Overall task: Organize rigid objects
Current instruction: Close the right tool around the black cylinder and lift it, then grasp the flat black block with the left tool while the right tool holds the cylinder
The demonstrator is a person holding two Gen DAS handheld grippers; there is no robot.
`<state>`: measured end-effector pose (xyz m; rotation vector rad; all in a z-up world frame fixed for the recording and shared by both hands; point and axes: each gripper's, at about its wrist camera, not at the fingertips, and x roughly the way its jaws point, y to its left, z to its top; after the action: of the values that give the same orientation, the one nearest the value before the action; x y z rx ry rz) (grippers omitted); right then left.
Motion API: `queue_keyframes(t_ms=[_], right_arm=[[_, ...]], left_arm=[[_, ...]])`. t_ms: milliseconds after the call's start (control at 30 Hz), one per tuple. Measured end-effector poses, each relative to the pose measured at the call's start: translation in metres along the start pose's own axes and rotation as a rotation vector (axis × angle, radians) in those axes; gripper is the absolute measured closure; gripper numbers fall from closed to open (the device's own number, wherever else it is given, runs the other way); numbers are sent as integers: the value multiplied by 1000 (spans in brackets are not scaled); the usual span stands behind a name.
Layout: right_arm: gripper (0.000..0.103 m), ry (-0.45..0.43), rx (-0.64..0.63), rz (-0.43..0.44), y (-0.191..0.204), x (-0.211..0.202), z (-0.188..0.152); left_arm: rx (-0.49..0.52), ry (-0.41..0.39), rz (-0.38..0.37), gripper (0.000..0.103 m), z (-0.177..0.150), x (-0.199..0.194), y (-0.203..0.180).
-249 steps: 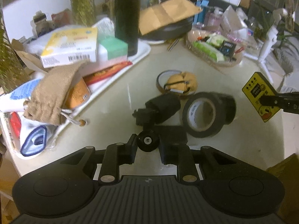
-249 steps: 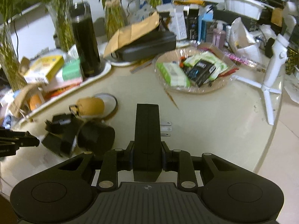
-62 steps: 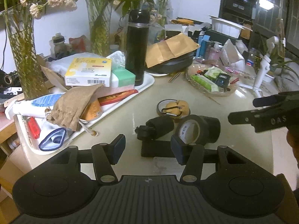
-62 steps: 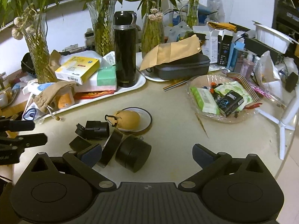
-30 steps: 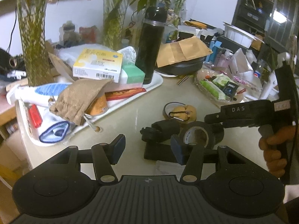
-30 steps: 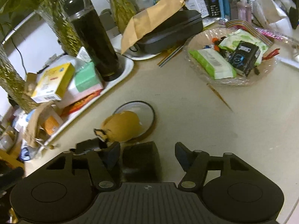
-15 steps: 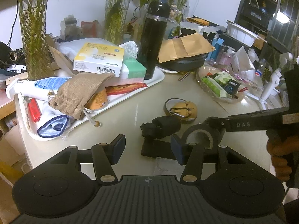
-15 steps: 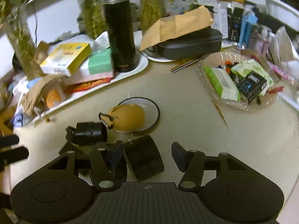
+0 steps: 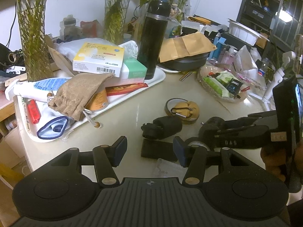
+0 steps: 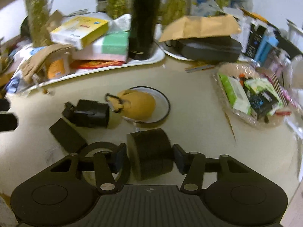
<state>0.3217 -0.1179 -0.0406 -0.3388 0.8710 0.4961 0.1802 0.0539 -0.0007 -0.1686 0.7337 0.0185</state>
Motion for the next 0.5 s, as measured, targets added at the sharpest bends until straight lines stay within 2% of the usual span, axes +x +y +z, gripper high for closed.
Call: queue_keyframes(t_ms=[167,333,500], right_arm=[[57,8,113,39,-14,1,-2],[58,23,142,-12,-20,-3,-5],[60,32,169,17,-26,2,-9]], left_arm=[[-11,1,-2,50,0,-1,4],[4,12,-13,50,1,0,1],[40,35,-28,50,-1,5,-8]])
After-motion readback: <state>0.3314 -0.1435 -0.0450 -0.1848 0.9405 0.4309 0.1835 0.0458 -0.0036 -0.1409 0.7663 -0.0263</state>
